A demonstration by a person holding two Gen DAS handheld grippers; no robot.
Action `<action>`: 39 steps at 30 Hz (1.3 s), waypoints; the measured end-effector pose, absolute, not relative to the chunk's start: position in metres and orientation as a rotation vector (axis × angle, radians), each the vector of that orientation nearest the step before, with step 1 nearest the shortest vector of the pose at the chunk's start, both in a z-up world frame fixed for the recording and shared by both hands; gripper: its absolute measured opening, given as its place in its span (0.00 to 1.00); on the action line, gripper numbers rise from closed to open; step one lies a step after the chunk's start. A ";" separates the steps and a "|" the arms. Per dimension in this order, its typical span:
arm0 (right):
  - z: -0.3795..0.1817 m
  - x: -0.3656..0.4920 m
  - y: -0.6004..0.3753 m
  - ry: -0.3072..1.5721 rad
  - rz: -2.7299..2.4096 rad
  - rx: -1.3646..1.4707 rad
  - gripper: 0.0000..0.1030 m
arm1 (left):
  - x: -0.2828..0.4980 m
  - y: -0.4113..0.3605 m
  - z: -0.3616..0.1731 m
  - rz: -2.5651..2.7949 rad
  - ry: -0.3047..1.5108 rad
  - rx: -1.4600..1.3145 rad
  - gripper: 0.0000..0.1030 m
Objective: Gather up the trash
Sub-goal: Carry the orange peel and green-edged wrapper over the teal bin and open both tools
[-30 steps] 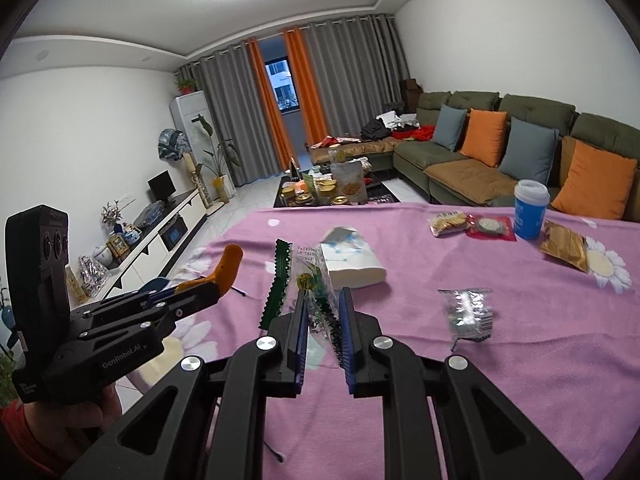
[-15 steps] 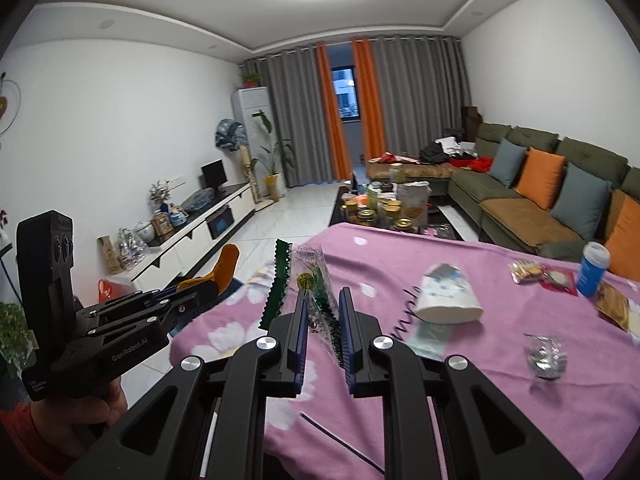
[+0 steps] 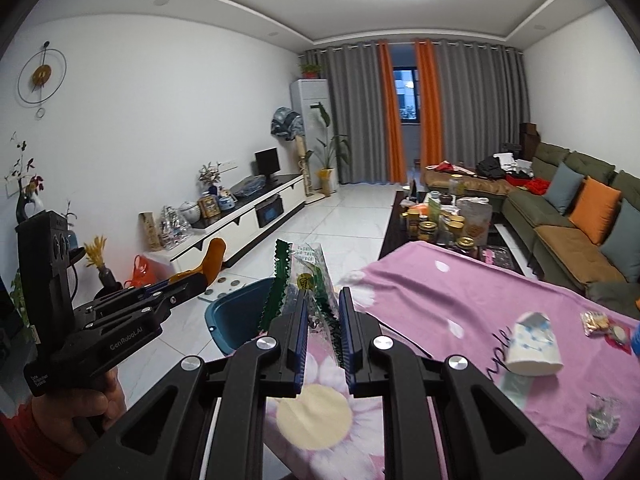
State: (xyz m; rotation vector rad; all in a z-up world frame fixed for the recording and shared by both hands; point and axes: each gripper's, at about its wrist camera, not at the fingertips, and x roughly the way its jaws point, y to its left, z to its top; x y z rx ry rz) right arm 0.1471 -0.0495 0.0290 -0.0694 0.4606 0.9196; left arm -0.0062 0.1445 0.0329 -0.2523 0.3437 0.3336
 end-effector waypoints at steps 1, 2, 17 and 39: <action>0.029 0.148 -0.044 0.463 0.930 -0.074 0.13 | -0.009 0.150 0.033 0.344 0.343 -0.256 0.14; 0.030 0.150 -0.036 0.466 0.943 -0.079 0.13 | -0.012 0.156 0.032 0.357 0.343 -0.261 0.14; 0.027 0.177 0.056 0.520 1.073 -0.167 0.13 | -0.035 0.236 0.025 0.476 0.366 -0.311 0.14; -0.059 0.230 0.216 0.798 1.110 -0.434 0.13 | 0.075 0.317 -0.094 0.523 0.600 -0.522 0.15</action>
